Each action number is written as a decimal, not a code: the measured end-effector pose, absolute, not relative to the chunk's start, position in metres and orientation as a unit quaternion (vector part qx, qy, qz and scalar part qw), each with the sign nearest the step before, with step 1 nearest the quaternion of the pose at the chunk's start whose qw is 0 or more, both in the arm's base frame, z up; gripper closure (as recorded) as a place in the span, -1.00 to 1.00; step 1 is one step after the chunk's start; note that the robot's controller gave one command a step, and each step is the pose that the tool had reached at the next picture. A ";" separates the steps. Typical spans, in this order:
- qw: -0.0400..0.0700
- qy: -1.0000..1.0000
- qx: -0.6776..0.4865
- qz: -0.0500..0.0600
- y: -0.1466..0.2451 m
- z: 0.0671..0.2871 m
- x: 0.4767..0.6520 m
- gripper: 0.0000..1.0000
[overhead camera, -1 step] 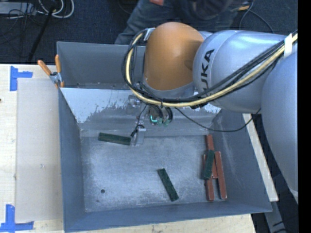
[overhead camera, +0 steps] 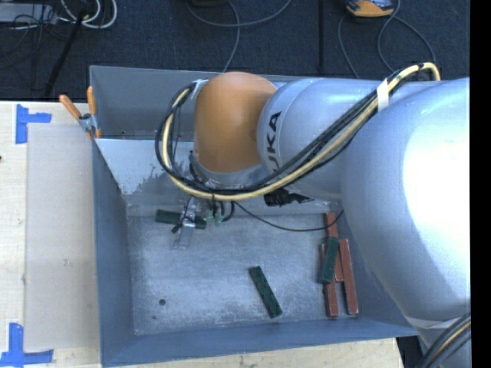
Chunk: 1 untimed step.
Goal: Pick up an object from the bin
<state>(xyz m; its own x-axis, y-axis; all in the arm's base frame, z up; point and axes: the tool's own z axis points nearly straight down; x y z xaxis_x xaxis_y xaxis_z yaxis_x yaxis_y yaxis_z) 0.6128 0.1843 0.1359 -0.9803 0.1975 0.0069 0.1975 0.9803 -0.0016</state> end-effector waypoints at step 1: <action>0.000 -0.986 -0.166 0.000 0.187 0.140 0.617 -1.00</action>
Offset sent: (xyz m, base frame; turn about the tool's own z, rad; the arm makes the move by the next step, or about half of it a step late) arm 0.0043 0.0028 0.0048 0.1360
